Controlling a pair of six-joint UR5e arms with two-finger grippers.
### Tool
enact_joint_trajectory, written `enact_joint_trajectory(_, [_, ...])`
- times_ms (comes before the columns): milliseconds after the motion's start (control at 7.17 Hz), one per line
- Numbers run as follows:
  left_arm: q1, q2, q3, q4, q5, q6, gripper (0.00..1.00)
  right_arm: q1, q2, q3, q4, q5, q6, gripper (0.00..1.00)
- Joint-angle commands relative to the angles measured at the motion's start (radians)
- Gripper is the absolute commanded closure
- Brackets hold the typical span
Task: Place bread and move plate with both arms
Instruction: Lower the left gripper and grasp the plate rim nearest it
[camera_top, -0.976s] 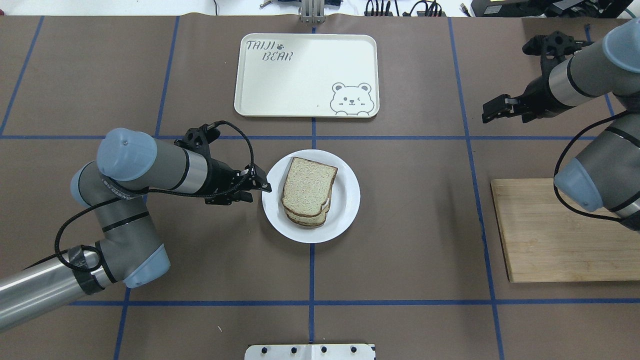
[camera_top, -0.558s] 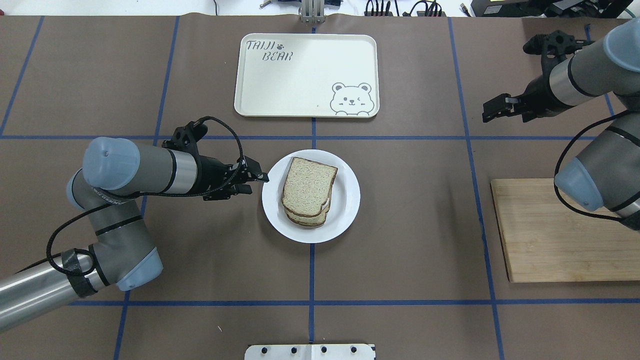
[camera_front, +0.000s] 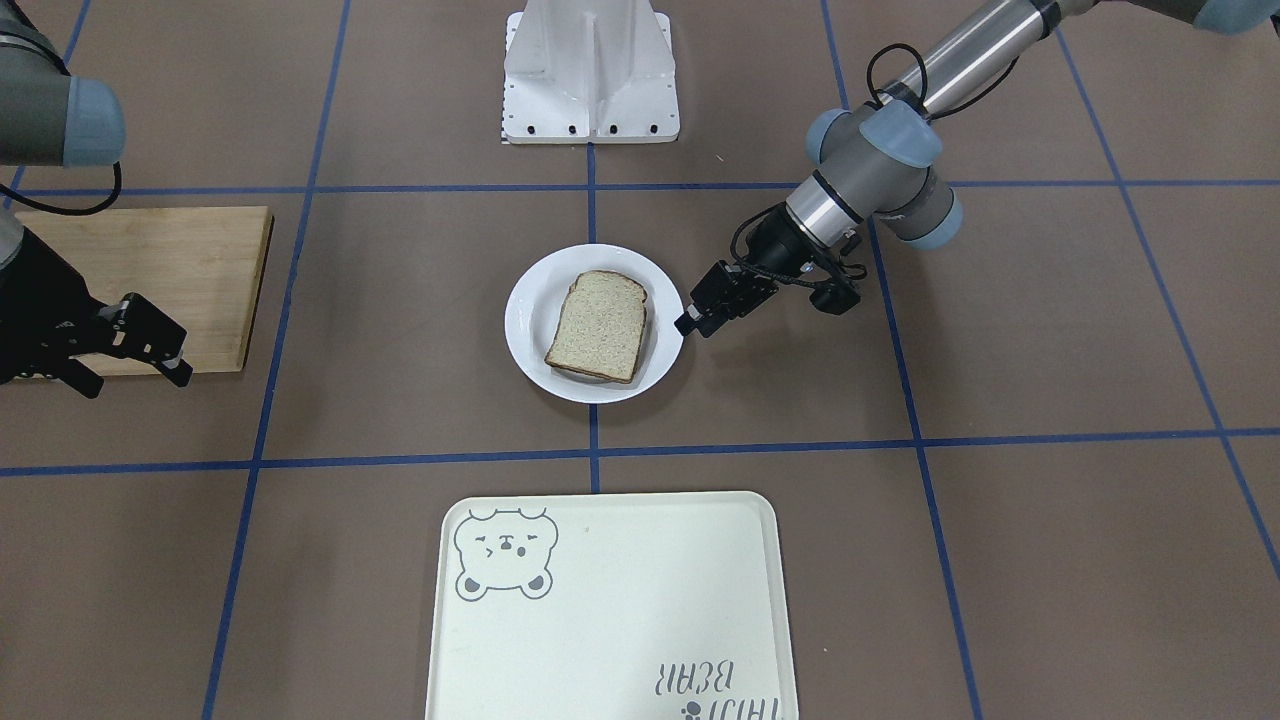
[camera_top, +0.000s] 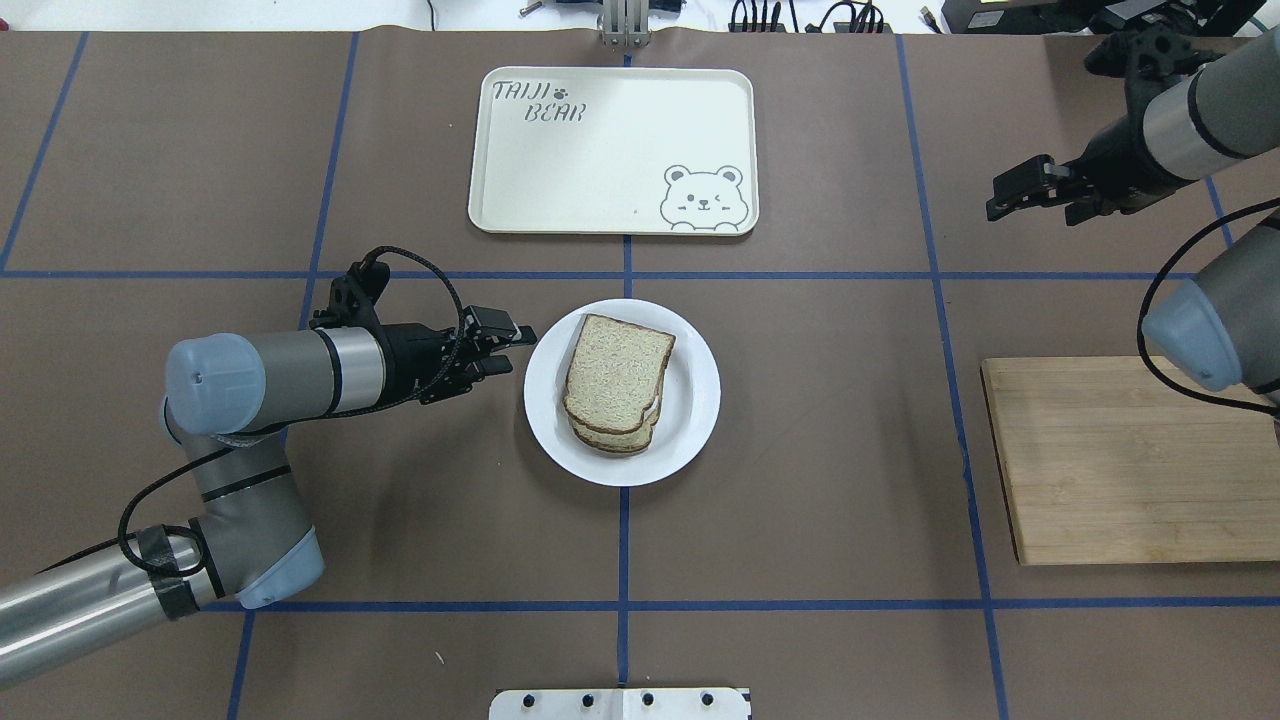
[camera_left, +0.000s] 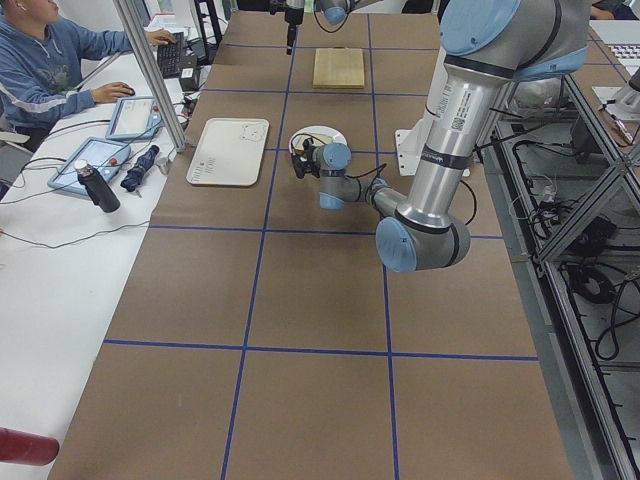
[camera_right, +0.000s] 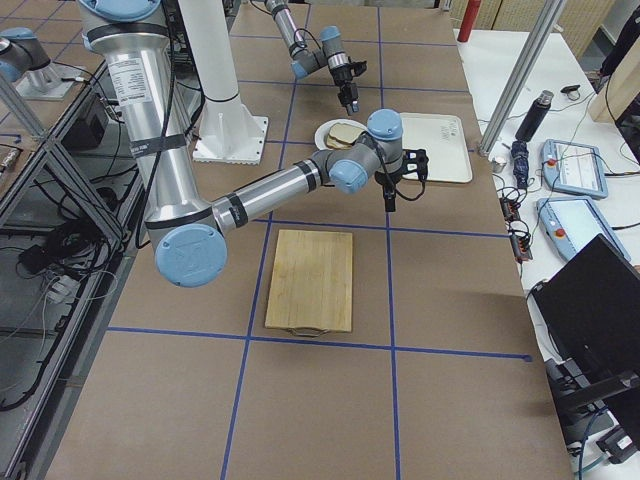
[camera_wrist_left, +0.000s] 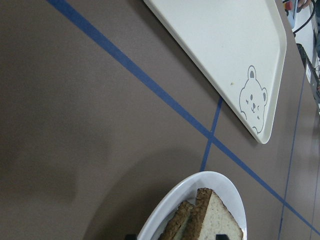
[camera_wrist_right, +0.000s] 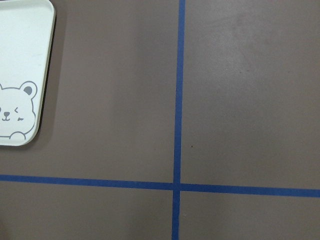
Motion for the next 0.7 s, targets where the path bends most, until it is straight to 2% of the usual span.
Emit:
enact_joint_trajectory(0, [0.020,-0.005,0.006,0.002,0.006,-0.005,0.39,0.011,0.000,-0.003,0.000,0.014,-0.001,0.00])
enact_joint_trajectory(558, [0.050,0.000,0.006,-0.001,0.011,0.001,0.42,0.010,-0.002,-0.004,0.000,0.008,0.000,0.00])
